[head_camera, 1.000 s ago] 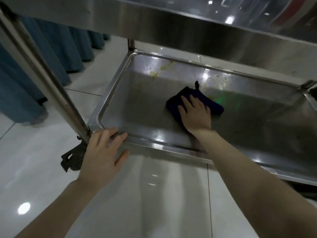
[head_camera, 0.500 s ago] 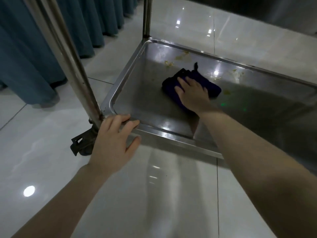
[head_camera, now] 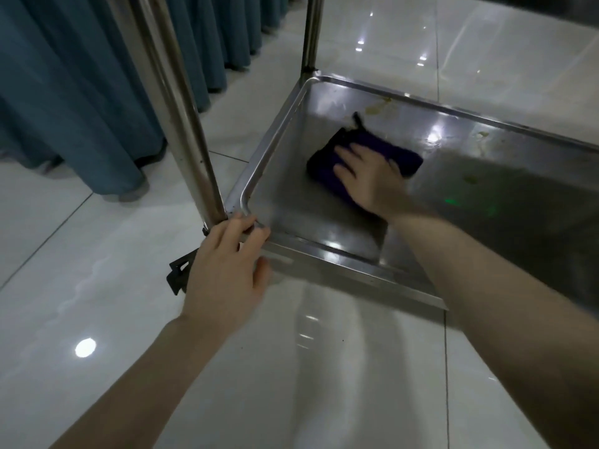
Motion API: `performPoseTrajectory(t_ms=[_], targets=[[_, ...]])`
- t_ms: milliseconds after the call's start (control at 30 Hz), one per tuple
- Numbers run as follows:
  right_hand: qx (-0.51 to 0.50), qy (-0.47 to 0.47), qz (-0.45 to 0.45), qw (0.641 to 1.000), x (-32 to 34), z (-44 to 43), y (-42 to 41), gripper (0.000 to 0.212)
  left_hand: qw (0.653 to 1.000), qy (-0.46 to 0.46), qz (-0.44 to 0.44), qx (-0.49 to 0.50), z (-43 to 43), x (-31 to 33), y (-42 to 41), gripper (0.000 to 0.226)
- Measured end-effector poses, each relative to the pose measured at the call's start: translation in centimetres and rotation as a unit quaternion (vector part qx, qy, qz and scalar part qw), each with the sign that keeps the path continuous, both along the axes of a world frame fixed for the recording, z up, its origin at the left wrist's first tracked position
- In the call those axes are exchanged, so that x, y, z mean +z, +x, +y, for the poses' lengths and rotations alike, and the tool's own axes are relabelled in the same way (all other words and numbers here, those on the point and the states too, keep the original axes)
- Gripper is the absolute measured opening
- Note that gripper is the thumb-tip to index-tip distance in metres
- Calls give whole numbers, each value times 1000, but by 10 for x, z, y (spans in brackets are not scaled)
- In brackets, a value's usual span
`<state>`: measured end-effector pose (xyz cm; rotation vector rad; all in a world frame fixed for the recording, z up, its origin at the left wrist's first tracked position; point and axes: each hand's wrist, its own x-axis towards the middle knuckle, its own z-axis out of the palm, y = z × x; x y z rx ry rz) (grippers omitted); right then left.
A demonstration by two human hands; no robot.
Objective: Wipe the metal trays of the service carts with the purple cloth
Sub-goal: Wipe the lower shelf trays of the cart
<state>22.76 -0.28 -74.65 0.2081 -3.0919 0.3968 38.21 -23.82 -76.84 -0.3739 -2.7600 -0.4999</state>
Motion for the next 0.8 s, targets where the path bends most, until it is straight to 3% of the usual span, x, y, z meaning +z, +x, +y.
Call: performPoseTrajectory(t_ms=[67, 133, 367, 467, 633, 700, 800], targets=[[-57, -18, -26, 998, 2, -8, -27, 51, 1000, -6, -14, 2, -1, 4, -1, 36], [-47, -11, -24, 999, 0, -21, -22, 53, 1000, 3, -28, -1, -5, 7, 1, 36], [197, -8, 7, 980, -4, -43, 79, 49, 996, 44, -55, -49, -15, 19, 3, 33], [179, 17, -6, 984, -2, -45, 40, 48, 996, 45, -61, -39, -14, 21, 3, 28], [10, -3, -43, 999, 2, -65, -44, 50, 997, 30, -64, -27, -12, 22, 4, 31], [25, 9, -40, 999, 2, -78, -39, 50, 997, 28, -67, -28, -14, 22, 5, 32], [150, 24, -5, 988, -1, -81, 8, 48, 995, 43, -77, -42, -17, 22, 5, 33]])
